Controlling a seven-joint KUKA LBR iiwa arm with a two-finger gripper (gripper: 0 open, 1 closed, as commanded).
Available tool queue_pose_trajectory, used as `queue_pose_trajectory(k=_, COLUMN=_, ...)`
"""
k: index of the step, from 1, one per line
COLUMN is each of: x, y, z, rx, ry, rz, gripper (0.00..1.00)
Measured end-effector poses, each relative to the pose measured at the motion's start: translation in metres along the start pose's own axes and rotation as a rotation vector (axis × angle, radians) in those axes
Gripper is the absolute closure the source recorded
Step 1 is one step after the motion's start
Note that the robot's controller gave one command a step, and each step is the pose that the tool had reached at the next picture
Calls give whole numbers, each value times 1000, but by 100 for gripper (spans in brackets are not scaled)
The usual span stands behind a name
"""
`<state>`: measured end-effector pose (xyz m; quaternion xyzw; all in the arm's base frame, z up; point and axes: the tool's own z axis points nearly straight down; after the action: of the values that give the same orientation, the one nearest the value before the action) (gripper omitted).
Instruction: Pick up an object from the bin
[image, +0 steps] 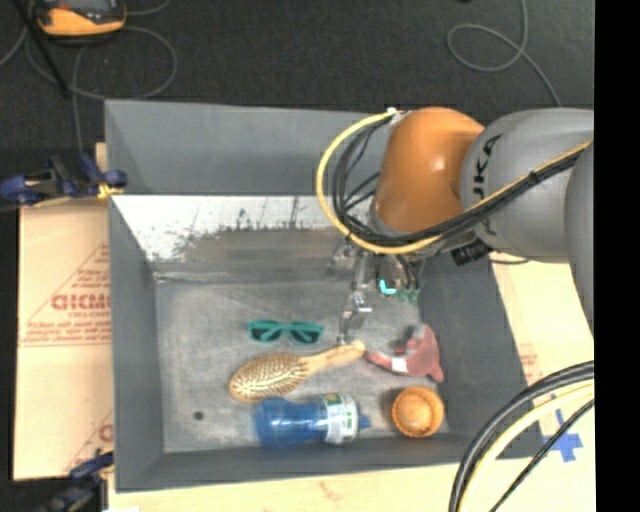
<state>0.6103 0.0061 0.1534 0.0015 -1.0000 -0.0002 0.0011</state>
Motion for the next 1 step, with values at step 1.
queue_pose_trajectory(k=1, x=-2, y=0, z=-3, rx=0, ry=-7, rz=0, gripper=0)
